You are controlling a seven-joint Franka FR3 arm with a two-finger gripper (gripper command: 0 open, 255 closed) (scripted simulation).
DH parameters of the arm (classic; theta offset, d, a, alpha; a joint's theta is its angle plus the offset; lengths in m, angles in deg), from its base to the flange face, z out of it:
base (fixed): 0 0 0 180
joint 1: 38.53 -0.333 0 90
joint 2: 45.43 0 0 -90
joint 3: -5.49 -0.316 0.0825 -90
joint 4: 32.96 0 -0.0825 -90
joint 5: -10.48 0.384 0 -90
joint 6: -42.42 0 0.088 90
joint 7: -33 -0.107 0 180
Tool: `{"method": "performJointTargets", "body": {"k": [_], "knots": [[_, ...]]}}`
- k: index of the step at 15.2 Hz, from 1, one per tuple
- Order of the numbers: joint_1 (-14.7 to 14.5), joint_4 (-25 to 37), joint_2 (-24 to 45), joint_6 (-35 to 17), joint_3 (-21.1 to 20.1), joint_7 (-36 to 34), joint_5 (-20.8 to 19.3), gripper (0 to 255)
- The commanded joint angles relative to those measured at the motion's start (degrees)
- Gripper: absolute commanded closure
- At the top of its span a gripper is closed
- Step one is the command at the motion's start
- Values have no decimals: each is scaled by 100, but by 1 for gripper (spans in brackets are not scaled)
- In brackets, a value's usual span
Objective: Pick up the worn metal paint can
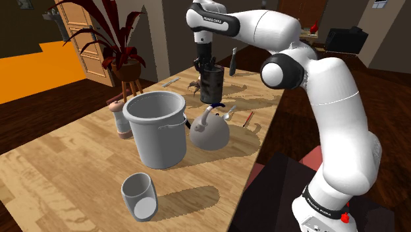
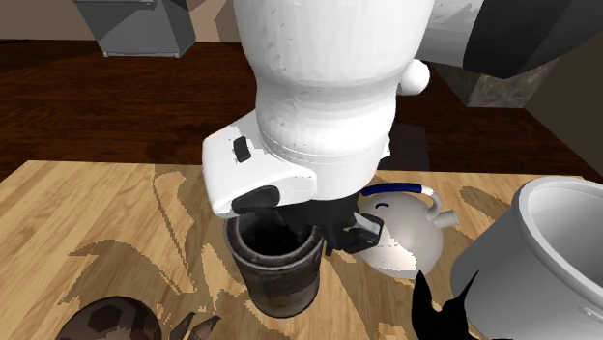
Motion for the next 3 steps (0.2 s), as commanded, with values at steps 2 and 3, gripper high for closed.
{"method": "performJointTargets", "body": {"k": [2,3], "knots": [[50,629,240,368,-7,2,21,255],[50,624,238,366,-6,2,21,255]]}}
